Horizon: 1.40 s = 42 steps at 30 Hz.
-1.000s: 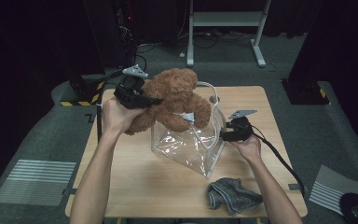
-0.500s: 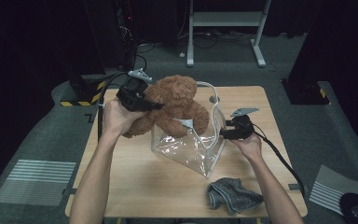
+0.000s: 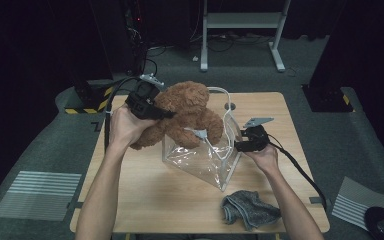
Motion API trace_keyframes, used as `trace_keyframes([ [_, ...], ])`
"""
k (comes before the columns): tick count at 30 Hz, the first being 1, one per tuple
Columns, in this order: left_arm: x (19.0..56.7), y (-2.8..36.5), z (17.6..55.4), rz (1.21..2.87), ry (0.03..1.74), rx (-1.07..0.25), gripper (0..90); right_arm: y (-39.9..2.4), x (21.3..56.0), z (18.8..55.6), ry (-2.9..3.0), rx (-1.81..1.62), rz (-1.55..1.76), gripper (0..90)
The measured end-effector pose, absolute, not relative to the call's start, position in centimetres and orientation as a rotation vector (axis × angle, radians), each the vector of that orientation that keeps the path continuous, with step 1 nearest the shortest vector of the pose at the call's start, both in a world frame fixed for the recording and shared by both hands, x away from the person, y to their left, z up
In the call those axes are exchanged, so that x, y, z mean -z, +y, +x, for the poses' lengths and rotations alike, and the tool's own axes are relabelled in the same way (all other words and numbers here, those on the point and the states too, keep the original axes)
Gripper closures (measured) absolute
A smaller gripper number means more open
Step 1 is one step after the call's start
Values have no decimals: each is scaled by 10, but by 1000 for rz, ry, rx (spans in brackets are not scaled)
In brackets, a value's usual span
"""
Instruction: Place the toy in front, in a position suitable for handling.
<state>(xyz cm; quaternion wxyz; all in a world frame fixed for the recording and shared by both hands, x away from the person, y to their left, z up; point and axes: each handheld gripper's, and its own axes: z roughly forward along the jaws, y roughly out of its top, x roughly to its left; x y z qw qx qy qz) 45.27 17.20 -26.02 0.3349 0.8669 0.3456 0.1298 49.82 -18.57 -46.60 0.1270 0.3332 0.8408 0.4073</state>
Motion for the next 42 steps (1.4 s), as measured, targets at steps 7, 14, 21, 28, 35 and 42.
trace_keyframes([
  [7, 258, 168, 452, 2299, 914, -354, 609, -186, 464, 498, 2443, -1220, 966, 352],
  [14, 262, 160, 455, 2286, 917, -371, 492, -183, 465, 495, 2452, -1242, 945, 362],
  [21, 262, 161, 454, 2269, 931, -391, 356, -183, 465, 496, 2455, -1234, 948, 370],
  [28, 260, 160, 451, 2243, 919, -452, 287, -184, 466, 496, 2454, -1224, 953, 377],
  [35, 253, 170, 442, 2154, 880, -527, 294, -184, 466, 496, 2452, -1215, 962, 386],
  [42, 247, 183, 435, 2124, 901, -596, 339, -185, 466, 497, 2453, -1204, 964, 407],
])
